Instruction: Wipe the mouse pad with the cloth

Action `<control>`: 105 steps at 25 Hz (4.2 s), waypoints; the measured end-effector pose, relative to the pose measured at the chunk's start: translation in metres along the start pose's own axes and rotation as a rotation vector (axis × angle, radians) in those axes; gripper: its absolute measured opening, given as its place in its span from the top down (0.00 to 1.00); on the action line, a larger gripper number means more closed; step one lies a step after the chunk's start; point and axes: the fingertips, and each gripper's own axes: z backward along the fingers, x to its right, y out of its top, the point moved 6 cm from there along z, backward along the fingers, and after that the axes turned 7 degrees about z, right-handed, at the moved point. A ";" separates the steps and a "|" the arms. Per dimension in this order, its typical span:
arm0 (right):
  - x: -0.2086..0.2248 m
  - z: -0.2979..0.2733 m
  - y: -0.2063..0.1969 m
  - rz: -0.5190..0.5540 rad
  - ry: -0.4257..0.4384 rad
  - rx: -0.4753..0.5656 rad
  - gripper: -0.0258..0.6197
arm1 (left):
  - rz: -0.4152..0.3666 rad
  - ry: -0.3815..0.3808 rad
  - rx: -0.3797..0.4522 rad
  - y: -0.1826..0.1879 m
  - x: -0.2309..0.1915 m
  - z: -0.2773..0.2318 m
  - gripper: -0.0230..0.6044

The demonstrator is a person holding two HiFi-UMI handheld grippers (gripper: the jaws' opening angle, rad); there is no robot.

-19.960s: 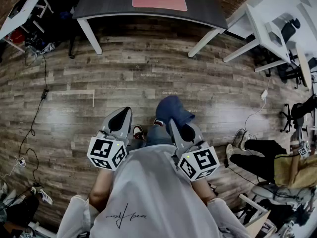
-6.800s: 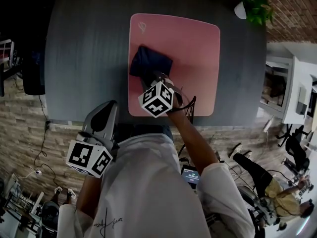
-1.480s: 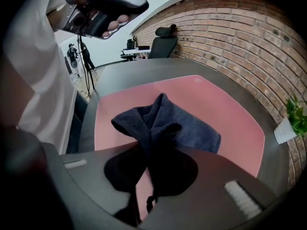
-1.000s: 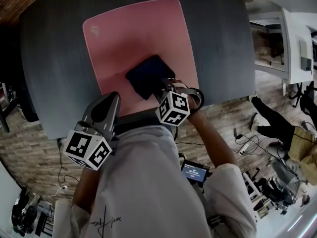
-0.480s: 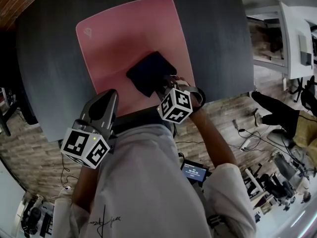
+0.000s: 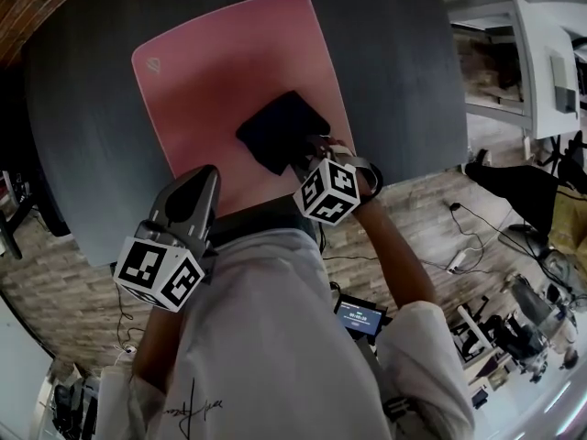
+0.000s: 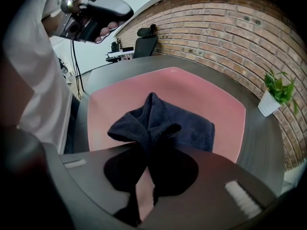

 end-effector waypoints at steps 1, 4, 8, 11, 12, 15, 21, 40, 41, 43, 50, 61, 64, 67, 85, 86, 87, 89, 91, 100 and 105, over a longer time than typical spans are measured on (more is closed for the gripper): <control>0.001 0.000 -0.001 -0.005 -0.003 0.000 0.89 | -0.003 0.001 0.002 0.000 0.000 0.000 0.94; 0.005 0.002 -0.005 -0.017 -0.009 0.001 0.89 | -0.001 -0.004 0.010 -0.001 -0.001 -0.002 0.94; 0.007 0.004 -0.007 -0.038 -0.007 0.007 0.89 | 0.001 -0.002 -0.003 0.001 -0.001 -0.002 0.94; 0.010 0.006 -0.011 -0.043 -0.010 0.001 0.89 | 0.005 -0.001 -0.002 0.002 -0.002 -0.003 0.94; 0.011 0.007 -0.013 -0.046 -0.012 -0.002 0.89 | 0.006 -0.003 0.004 0.001 -0.002 -0.003 0.94; 0.013 0.008 -0.016 -0.054 -0.021 -0.008 0.89 | 0.005 -0.005 0.010 0.003 -0.002 -0.003 0.94; 0.014 0.012 -0.021 -0.066 -0.043 -0.025 0.90 | 0.007 -0.010 0.018 0.005 0.000 -0.001 0.94; 0.002 0.032 -0.016 -0.161 -0.066 -0.022 0.90 | -0.011 -0.030 0.043 0.015 0.003 0.012 0.94; 0.001 0.033 -0.015 -0.168 -0.064 -0.020 0.90 | -0.013 -0.032 0.042 0.015 0.003 0.012 0.94; -0.002 0.035 -0.014 -0.179 -0.065 -0.017 0.90 | -0.018 -0.040 0.044 0.013 0.002 0.013 0.94; -0.006 0.041 -0.004 -0.221 -0.070 0.020 0.90 | -0.011 -0.044 0.049 0.011 0.003 0.018 0.94; -0.016 0.059 0.019 -0.266 -0.105 0.085 0.91 | -0.008 -0.066 0.075 0.006 0.005 0.035 0.94; -0.018 0.066 0.027 -0.307 -0.111 0.126 0.91 | -0.010 -0.071 0.084 0.005 0.005 0.042 0.94; -0.021 0.074 0.037 -0.350 -0.112 0.189 0.91 | -0.009 -0.072 0.099 0.003 0.005 0.049 0.94; -0.050 0.121 0.117 -0.559 -0.084 0.506 0.91 | 0.035 -0.108 0.213 -0.003 -0.021 0.108 0.94; -0.052 0.123 0.122 -0.572 -0.074 0.528 0.91 | 0.036 -0.112 0.217 -0.003 -0.023 0.113 0.94; -0.052 0.126 0.126 -0.583 -0.068 0.548 0.91 | 0.037 -0.114 0.222 -0.002 -0.023 0.116 0.94; -0.051 0.135 0.132 -0.590 -0.070 0.577 0.92 | 0.038 -0.115 0.236 0.001 -0.023 0.121 0.94; -0.051 0.142 0.139 -0.577 -0.089 0.597 0.92 | 0.039 -0.110 0.251 0.004 -0.025 0.126 0.94; -0.071 0.168 0.180 -0.521 -0.159 0.674 0.92 | 0.000 -0.110 0.314 0.007 -0.031 0.148 0.94; -0.077 0.181 0.195 -0.516 -0.182 0.717 0.92 | -0.026 -0.105 0.348 0.016 -0.027 0.160 0.94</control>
